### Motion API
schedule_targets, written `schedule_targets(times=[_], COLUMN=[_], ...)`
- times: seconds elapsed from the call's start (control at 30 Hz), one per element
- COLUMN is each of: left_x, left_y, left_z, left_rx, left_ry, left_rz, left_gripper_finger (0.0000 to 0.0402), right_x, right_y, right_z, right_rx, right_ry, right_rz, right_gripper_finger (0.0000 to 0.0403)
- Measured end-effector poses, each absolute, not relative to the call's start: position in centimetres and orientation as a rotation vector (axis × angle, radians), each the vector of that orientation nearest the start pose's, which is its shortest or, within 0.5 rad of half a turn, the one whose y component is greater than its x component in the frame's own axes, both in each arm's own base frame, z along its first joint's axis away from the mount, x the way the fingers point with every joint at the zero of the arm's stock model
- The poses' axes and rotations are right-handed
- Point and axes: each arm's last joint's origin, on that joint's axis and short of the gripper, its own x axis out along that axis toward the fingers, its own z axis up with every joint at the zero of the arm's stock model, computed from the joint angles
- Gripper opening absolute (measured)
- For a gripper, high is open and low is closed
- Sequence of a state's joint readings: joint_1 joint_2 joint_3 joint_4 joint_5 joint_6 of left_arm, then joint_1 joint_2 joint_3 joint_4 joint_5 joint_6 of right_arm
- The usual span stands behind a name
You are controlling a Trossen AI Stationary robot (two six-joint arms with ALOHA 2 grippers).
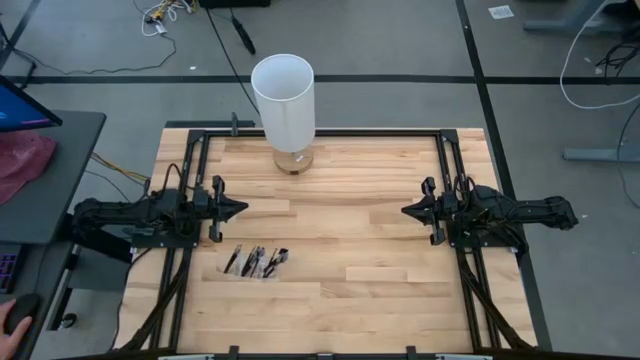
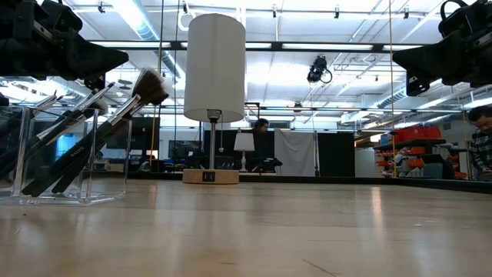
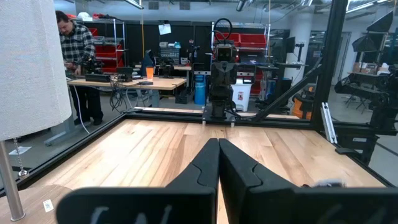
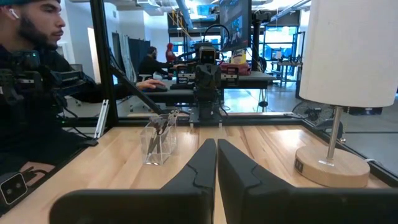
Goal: Put items in baskets/containers
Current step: Return to Home Position
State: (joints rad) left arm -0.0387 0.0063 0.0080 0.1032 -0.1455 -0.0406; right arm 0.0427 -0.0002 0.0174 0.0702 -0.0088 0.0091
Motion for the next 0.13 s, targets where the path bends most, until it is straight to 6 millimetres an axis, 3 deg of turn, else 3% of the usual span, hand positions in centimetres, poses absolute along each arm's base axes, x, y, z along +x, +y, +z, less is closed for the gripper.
schedule_targets(times=[0.13], left_x=[9.69], left_y=[0.04], left_z=[17.57], left_rx=[-0.05], left_ry=[-0.107], left_rz=[0.105], left_gripper_finger=[0.0009], right_x=[9.61], right_y=[0.44], right_z=[17.62], right_rx=[0.01], right_ry=[-0.087], right_rz=[0.052], right_gripper_finger=[0.0018])
